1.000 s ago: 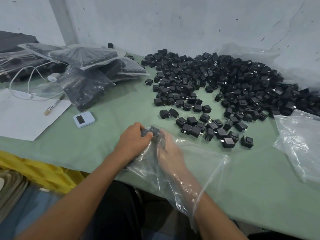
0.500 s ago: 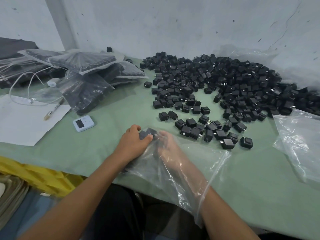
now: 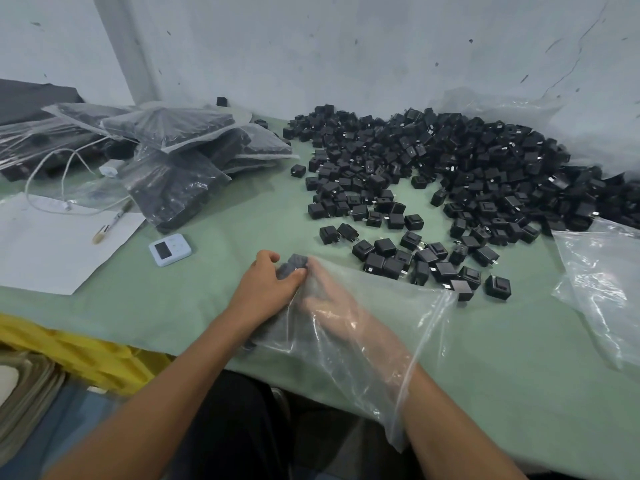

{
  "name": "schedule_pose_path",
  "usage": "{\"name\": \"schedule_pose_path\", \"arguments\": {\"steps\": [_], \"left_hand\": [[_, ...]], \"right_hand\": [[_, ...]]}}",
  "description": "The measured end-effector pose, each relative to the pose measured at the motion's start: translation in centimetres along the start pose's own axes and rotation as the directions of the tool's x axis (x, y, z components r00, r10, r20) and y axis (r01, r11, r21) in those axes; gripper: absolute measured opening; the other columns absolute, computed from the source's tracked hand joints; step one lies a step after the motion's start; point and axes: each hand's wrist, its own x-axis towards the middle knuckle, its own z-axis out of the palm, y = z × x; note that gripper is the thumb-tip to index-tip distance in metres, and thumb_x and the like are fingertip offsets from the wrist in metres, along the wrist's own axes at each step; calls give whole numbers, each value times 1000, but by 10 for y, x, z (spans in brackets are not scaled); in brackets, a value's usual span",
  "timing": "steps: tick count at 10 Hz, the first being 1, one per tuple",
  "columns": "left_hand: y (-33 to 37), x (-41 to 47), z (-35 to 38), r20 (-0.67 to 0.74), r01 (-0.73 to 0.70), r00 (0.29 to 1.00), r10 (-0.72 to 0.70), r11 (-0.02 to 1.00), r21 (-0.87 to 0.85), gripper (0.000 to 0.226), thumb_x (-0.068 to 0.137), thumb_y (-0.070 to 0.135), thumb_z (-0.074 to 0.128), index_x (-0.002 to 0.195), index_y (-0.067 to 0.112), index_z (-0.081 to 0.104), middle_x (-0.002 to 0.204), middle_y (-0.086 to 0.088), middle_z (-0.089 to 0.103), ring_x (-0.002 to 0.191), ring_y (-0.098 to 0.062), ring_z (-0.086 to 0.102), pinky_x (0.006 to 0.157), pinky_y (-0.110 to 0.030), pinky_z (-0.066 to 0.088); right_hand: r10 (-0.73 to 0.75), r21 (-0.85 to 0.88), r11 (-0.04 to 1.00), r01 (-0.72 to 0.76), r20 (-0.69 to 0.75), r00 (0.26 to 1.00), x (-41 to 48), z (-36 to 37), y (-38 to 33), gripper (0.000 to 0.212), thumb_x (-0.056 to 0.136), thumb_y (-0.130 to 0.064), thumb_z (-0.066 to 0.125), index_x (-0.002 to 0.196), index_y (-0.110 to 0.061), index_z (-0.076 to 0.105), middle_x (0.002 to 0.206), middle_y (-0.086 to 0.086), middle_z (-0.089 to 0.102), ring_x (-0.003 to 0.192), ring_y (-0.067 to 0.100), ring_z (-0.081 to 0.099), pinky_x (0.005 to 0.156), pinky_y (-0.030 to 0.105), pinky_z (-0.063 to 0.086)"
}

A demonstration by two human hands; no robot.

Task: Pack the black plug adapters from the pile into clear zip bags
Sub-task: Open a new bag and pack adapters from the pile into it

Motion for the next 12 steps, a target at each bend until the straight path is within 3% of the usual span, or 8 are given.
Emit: {"name": "schedule_pose_path", "arguments": {"steps": [2,4,6,7,8,9,10,12], "left_hand": [[2,-1,7,-3,-160,987,164,971,179,31,93,43,60,108,21,43,107,1,52,96,-20,53,85,-39,48],[0,1,2,33,-122,992,119,983,134,29,92,50,57,105,25,48,102,8,55,92,-14,56,74,-32,43],[13,32,-23,194,231,960,-203,964,-134,56,100,58,40,91,10,67,92,-6,65,87,-23,61,79,-35,46],[18,41,-22,274,270,935,-227,954,-130,60,96,63,47,96,8,72,97,-10,72,94,-27,67,91,-40,50],[23,45,-25,431,387,864,-260,890,-240,52,92,60,58,95,10,71,78,-7,72,76,-26,71,78,-35,55],[23,48,-28,522,456,822,-228,812,-364,38,92,46,67,103,10,69,80,-7,68,71,-24,66,81,-40,57],[22,48,-26,476,436,850,-225,809,-395,33,91,35,70,106,5,69,83,-12,69,74,-27,67,85,-47,57],[25,49,-18,286,336,930,-232,852,-402,22,85,23,78,86,3,69,67,-13,70,67,-30,68,73,-58,60]], "right_hand": [[127,363,926,-106,-36,991,4,-1,2,58,97,12,49,149,-8,33,146,15,46,136,31,46,67,5,50],[-15,-52,999,11,-69,998,14,8,10,48,104,-4,40,151,-12,35,147,20,46,135,37,45,114,45,36],[-75,194,977,94,-104,992,-10,4,6,50,101,-3,46,142,-30,37,136,-24,44,127,-2,44,105,27,43],[-159,105,980,169,-94,983,-7,-6,3,40,107,-20,33,146,-17,37,150,-2,40,130,3,41,101,29,41],[-90,160,981,110,-124,988,1,-4,-4,35,109,-18,26,138,-14,44,146,3,45,130,8,50,100,42,51],[-4,349,937,28,-69,998,1,2,1,33,107,-10,38,133,-30,39,130,-25,46,126,-1,50,92,25,55],[-9,331,943,24,-46,999,-1,4,7,32,107,-16,40,130,-39,37,128,-28,43,125,-8,48,89,12,49],[-113,70,991,115,-37,993,-13,12,4,54,83,-54,54,133,-62,39,121,-33,59,102,-10,62,88,20,52]]}}
